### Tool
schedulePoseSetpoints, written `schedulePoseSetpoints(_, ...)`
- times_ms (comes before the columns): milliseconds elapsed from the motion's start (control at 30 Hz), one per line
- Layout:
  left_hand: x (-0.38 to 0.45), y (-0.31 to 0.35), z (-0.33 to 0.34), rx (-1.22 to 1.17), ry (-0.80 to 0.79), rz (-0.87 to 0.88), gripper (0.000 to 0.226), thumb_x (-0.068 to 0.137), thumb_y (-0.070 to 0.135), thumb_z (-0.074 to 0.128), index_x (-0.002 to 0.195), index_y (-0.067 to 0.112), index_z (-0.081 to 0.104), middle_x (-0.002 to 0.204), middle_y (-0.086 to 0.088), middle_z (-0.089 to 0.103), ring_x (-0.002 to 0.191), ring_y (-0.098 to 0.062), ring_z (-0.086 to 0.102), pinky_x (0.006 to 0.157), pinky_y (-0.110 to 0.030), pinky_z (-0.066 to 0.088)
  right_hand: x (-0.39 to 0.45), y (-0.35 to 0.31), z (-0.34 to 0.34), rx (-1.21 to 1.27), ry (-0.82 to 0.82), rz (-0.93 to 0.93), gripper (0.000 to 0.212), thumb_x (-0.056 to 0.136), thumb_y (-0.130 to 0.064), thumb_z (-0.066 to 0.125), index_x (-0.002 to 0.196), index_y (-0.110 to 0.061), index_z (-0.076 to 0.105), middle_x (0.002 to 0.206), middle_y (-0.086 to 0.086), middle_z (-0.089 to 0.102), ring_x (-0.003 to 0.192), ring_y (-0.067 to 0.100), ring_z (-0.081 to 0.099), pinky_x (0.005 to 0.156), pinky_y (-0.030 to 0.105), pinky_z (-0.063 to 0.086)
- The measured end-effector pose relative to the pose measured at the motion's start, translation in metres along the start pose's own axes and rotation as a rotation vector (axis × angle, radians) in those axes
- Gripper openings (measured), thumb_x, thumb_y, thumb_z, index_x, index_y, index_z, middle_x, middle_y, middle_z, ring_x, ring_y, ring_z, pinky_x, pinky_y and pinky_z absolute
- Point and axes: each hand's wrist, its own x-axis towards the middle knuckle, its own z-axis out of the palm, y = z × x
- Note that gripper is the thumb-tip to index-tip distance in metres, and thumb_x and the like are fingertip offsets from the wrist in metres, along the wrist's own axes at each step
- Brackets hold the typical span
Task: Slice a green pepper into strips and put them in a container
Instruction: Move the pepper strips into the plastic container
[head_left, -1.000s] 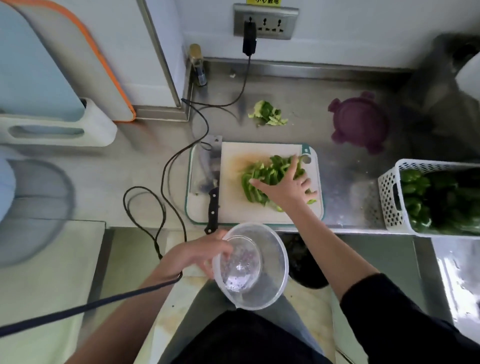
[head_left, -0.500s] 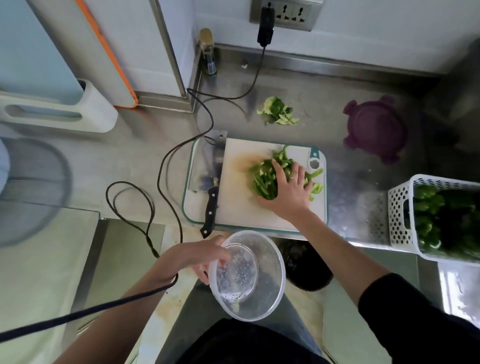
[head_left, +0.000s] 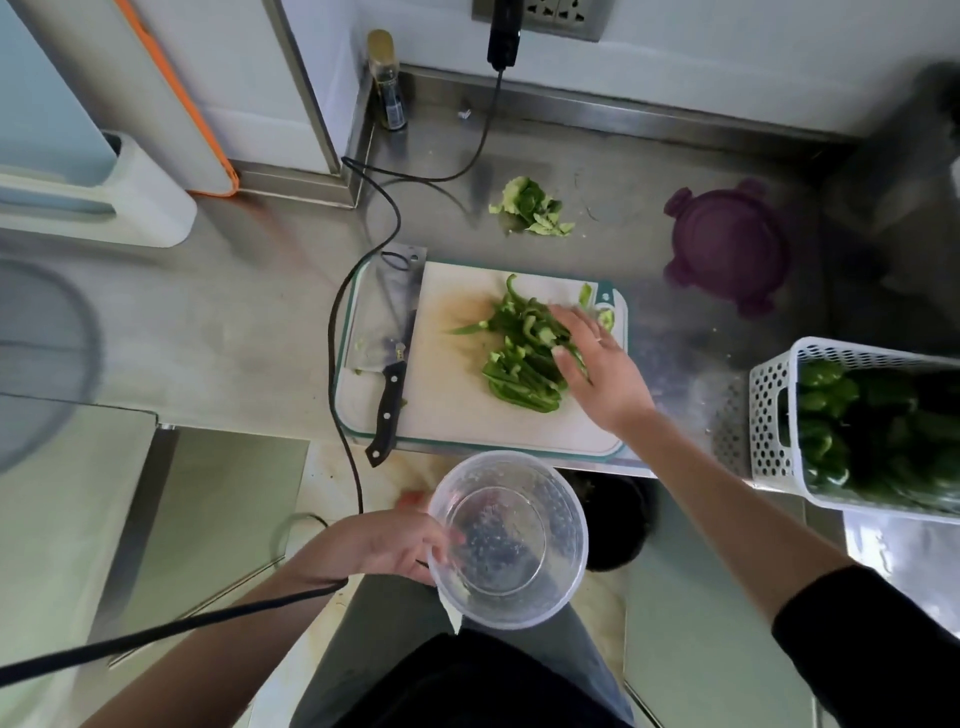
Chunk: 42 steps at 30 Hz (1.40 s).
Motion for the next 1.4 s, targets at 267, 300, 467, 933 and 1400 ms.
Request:
schedulePoseSetpoints(267, -0.006, 0.007, 0.005, 0.013, 0.092, 0.095, 0.063, 0.075, -0.001, 0.054, 0.132, 0.02, 0.037, 0.132, -0.009, 0.05, 0.115, -0.023, 0.058, 0.098, -0.047, 0.047, 0.002, -0.002, 0.035, -0.196, -0.085, -0.067, 0.076, 0.086, -0.047, 0.059, 0.149, -0.027, 0.021, 0.155, 0.0, 0.024, 0.145, 0.019, 0.014, 0.117, 0.029, 0.004)
schedulePoseSetpoints(300, -0.007, 0.007, 0.006, 0.013, 0.094, 0.105, 0.063, 0.077, -0.002, 0.052, 0.132, 0.022, 0.034, 0.132, -0.01, 0.049, 0.113, -0.023, 0.06, 0.097, -0.046, 0.048, 0.001, -0.003, 0.037, -0.176, -0.08, -0.065, 0.076, 0.086, -0.045, 0.06, 0.149, -0.026, 0.023, 0.153, 0.001, 0.026, 0.144, 0.02, 0.015, 0.117, 0.031, 0.009)
schedulePoseSetpoints(467, -0.007, 0.001, 0.009, -0.079, 0.121, 0.112, 0.058, 0.07, 0.004, 0.055, 0.127, 0.009, 0.043, 0.129, -0.013, 0.051, 0.106, -0.025, 0.065, 0.097, -0.051, 0.047, 0.002, -0.006, 0.033, -0.125, -0.068, -0.096, 0.067, 0.083, -0.035, 0.063, 0.143, -0.026, 0.035, 0.144, 0.001, 0.041, 0.135, 0.023, 0.033, 0.111, 0.041, 0.031)
schedulePoseSetpoints(933, 0.017, -0.008, 0.02, -0.099, 0.369, 0.04, 0.028, 0.079, 0.003, 0.052, 0.106, 0.013, 0.051, 0.129, -0.009, 0.048, 0.109, -0.028, 0.058, 0.078, -0.045, 0.058, 0.004, -0.01, 0.046, -0.09, -0.079, -0.055, 0.068, 0.084, -0.045, 0.062, 0.144, -0.026, 0.035, 0.145, 0.002, 0.041, 0.133, 0.024, 0.035, 0.113, 0.037, 0.024)
schedulePoseSetpoints(1400, 0.024, -0.001, 0.047, -0.356, 0.492, 0.085, 0.031, 0.087, 0.011, 0.041, 0.118, 0.01, 0.042, 0.102, -0.012, 0.051, 0.077, -0.024, 0.057, 0.063, -0.032, 0.047, 0.006, -0.012, 0.045, 0.059, -0.066, -0.055, 0.043, 0.09, -0.034, 0.059, 0.132, -0.024, 0.052, 0.133, 0.001, 0.054, 0.128, 0.022, 0.042, 0.11, 0.038, 0.031)
